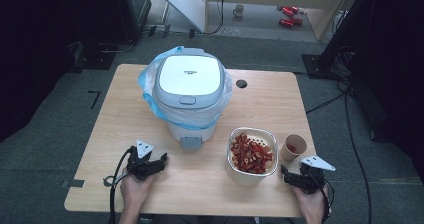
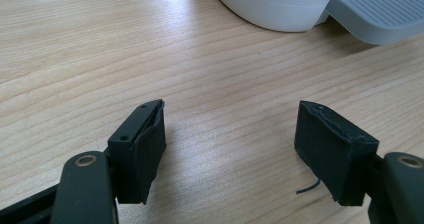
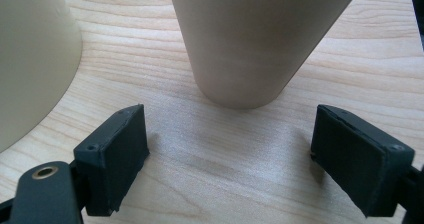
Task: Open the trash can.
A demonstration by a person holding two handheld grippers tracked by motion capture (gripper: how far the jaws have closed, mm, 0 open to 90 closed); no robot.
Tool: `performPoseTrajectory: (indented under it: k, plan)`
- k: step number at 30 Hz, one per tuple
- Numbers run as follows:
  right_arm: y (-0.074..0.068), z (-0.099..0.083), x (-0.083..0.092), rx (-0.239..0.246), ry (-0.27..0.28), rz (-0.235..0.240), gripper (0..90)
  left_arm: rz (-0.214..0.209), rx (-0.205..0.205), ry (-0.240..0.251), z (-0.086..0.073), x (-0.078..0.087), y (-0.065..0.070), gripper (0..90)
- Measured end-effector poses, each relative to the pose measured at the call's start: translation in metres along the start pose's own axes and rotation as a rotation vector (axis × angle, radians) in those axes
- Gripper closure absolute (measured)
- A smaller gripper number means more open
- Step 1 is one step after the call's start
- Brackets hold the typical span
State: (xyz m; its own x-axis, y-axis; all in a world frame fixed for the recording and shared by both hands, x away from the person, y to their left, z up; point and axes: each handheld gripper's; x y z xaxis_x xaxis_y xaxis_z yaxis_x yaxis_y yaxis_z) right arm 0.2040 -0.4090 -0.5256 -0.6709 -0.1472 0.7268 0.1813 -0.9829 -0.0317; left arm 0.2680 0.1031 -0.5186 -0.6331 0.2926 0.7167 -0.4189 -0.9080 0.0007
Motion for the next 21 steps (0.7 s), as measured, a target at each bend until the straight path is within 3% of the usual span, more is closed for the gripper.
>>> performPoseTrajectory:
  k: [11,21]
  plan:
    - [0.0000,0.0000,0.0001,-0.001,0.002,-0.003,15.8,-0.013,-0.012,0.001,-0.0006,0.0010,0.0007,30.5]
    - [0.0000,-0.0001,0.0002,-0.002,0.002,-0.004,16.1,-0.098,-0.004,0.055,0.0008,0.0063,0.0079,34.5]
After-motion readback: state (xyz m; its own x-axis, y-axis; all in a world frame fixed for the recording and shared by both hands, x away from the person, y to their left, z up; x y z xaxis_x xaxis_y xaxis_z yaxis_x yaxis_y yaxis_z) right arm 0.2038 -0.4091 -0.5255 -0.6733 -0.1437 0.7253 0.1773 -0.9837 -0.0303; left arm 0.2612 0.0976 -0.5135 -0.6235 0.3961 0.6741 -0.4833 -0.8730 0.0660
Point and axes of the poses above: each handheld gripper's, and its own axes: x roughly backward along the jaws, z roughly out of its top, y roughly to its right, and after that the axes turned 4 degrees about -y, right-handed
